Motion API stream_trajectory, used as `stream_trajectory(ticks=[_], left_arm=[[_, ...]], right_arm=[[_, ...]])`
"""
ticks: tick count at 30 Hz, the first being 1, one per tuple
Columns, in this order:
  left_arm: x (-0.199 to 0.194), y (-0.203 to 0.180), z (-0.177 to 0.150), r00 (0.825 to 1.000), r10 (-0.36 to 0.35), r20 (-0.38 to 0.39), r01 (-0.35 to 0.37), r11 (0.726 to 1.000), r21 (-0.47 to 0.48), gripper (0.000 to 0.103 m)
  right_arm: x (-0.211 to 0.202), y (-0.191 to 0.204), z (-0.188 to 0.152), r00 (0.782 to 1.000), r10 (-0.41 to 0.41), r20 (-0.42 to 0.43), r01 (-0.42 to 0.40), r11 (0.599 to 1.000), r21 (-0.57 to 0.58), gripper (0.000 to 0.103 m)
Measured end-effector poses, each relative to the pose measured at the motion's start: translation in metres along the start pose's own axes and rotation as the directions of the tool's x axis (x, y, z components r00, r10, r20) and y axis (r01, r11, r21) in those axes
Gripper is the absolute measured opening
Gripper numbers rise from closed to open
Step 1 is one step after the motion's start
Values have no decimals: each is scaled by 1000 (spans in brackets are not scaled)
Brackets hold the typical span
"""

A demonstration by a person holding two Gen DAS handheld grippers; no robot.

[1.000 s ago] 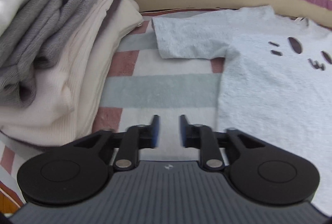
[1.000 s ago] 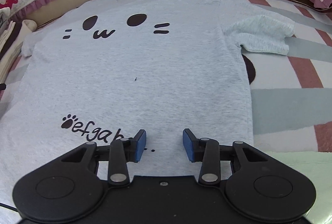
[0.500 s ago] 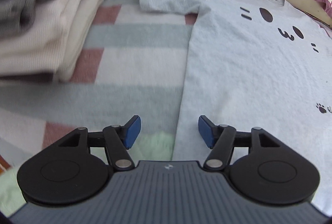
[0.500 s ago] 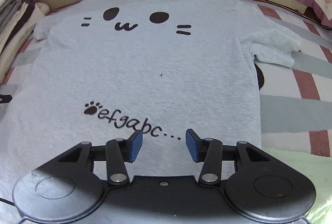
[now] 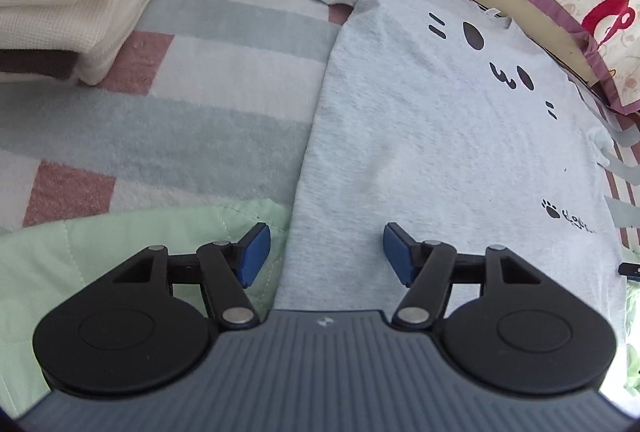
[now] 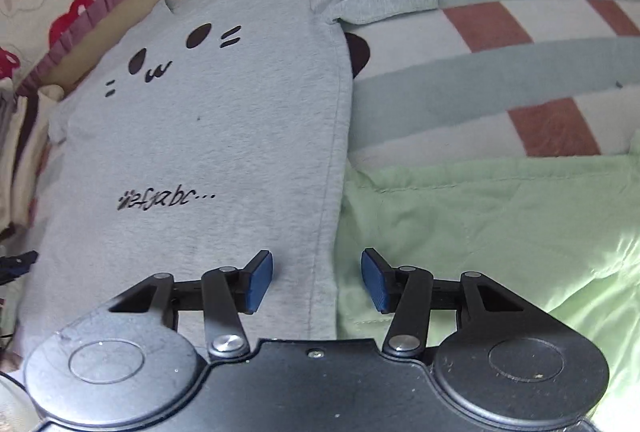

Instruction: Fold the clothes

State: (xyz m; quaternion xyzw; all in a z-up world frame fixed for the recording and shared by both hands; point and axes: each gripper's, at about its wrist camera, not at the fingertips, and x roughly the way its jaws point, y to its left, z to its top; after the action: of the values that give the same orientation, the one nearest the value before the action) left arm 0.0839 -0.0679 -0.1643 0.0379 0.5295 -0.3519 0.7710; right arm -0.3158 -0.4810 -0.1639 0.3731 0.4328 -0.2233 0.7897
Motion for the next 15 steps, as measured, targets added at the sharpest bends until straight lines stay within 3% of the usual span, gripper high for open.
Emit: stream_trajectory(ticks=[4, 6, 7, 8, 9, 11, 13, 15], left_arm=[[12, -2, 11, 999, 21, 39, -23, 999, 40, 70], [18, -7, 17, 998, 14, 53, -18, 997, 77, 70], [21, -9, 19, 998, 7, 55, -12, 995, 100, 66], [24, -13, 19, 999, -4, 37, -1, 990, 142, 26], [27, -19, 19, 1000, 7, 20, -11, 982, 186, 4], [27, -27, 16, 999, 33, 35, -40, 971, 236, 4], [28, -24, 19, 999, 20, 30, -27, 976, 218, 6], [30, -19, 26, 1000, 6, 27, -11, 982, 186, 24]], right_arm=[[10, 6, 1, 997, 74, 39, -73, 997, -29, 55], [16, 16, 4, 991, 114, 66, -107, 988, -108, 13], [16, 25, 5, 990, 108, 95, -88, 978, -187, 5], [10, 34, 5, 984, 94, 151, -54, 967, -248, 5], [4, 38, 8, 977, 98, 187, -46, 964, -264, 5], [-9, 42, 15, 964, 117, 239, -50, 962, -269, 5], [-6, 37, 23, 972, 124, 198, -73, 966, -247, 11], [5, 26, 28, 982, 124, 139, -97, 977, -188, 13]])
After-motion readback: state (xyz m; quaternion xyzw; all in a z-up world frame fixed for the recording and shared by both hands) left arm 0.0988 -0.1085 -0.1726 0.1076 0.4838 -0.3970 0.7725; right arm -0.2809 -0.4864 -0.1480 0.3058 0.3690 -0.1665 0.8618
